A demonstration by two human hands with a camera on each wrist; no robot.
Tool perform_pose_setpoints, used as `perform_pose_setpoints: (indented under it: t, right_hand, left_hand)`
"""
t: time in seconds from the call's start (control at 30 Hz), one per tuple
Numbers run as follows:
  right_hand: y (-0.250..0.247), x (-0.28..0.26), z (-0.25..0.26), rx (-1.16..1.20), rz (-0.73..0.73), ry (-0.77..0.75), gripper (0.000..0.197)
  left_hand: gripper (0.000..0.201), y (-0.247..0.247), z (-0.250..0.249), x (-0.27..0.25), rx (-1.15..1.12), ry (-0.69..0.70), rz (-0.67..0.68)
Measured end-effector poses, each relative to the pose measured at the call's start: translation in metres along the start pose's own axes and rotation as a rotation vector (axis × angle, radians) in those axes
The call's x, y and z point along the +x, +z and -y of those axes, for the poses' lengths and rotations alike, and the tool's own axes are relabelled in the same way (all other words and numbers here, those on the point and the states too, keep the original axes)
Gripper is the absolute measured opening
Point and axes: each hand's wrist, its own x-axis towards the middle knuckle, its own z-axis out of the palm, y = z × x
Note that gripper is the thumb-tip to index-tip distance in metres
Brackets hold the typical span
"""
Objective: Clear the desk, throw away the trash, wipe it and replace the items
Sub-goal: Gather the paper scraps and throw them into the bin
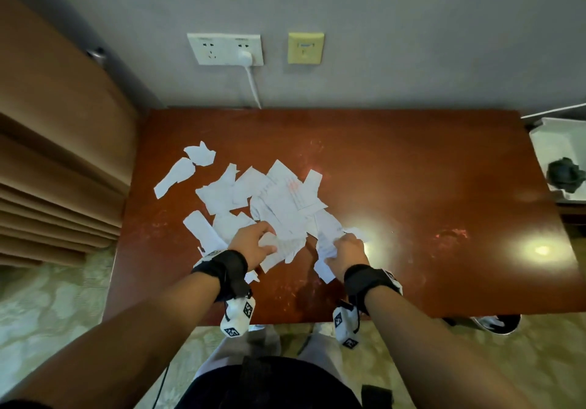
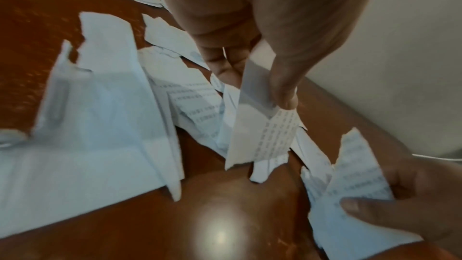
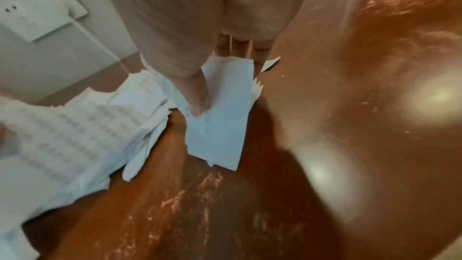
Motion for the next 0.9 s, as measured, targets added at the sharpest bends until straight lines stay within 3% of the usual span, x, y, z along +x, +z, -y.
perform_pose_setpoints:
  t: [0.1,0.17,0.27,0.33,0.43,0.53,0.63,0.8,0.9]
  right_hand:
    - [0.010,0.008,0.003,-0.132,-0.030,-0.027,0.049]
    - [0.019,0.011,0.005,-0.160,-0.048,-0.016,0.068]
    - [0.027,0.015,0.002,0.019,-0.049,0.079,0.092]
    - [0.025,0.016,0.000,0.047,-0.011,0.121,0.082]
    - [0.020,0.014,-0.002,-0.094,0.047,0.090,0.043]
    - [0.019,0.010,0.000,-0.184,0.072,0.064,0.031]
    - [0.010,0.008,0.002,-0.045,0.107,0.029,0.008]
    - [-0.017,0.001,0.015,0.110,0.149,-0.003,0.013]
    - [-0.029,-0.008,0.025,0.172,0.129,-0.021,0.014]
  left_hand:
    - [0.021,-0.009,0.011,-0.004,-0.003,-0.043,0.013]
    - [0.022,-0.014,0.020,-0.007,0.018,-0.070,-0.002]
    - [0.025,-0.021,0.033,-0.010,0.008,-0.126,-0.028]
    - [0.026,-0.027,0.040,-0.012,0.006,-0.155,-0.034]
    - [0.028,-0.037,0.050,-0.008,0.063,-0.159,-0.009]
    - [0.032,-0.044,0.059,-0.003,0.154,-0.147,0.049]
    - [0.041,-0.044,0.063,0.002,0.226,-0.140,0.104]
    - [0.064,-0.041,0.074,0.014,0.472,-0.083,0.233]
    - [0.061,-0.040,0.078,0.019,0.620,-0.058,0.211]
